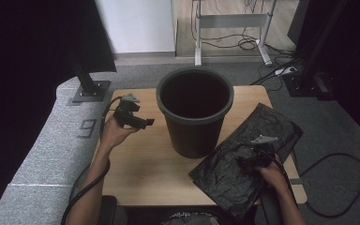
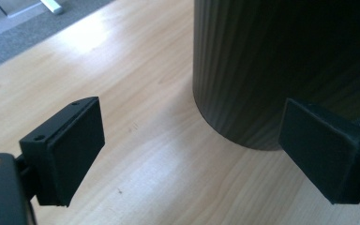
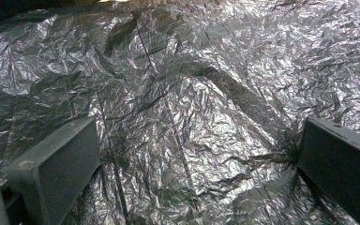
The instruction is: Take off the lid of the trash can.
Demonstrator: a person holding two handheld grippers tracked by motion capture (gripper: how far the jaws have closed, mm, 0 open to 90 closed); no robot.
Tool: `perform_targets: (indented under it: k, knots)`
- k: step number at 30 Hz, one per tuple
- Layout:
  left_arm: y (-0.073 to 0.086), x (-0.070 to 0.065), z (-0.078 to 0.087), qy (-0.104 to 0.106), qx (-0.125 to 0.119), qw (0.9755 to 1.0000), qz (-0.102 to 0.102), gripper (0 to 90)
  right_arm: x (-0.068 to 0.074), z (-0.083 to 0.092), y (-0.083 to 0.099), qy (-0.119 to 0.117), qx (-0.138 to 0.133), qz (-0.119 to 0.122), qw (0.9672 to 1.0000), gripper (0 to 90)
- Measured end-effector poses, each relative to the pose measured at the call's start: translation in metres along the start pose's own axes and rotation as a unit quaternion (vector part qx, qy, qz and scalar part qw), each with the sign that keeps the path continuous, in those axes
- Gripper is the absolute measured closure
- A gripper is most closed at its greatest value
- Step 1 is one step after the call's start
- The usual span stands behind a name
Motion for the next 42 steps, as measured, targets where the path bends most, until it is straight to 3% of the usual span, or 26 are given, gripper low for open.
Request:
perform_targets:
  k: [15,42]
  knots:
    - [-0.037,0.028,0.021,-0.010,-0.003,0.9999,0.002,6.8,0.000,0.000,0.000,0.000,0.000,0.000,1.0000,0.0]
    - [-0.114,0.058,0.036,-0.028,0.005,0.9996,-0.004,6.6,0.000,0.000,0.000,-0.001,0.000,0.000,1.0000,0.0]
Point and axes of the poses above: each handheld gripper's, and its own axes: z roughly backward along the jaws, y roughly out of its underside, x roughly to its left, the point moved 9 cm from there along -z, roughly forward along the jaws, and after that the axes turned 15 degrees about -z, right-handed, at the moved point
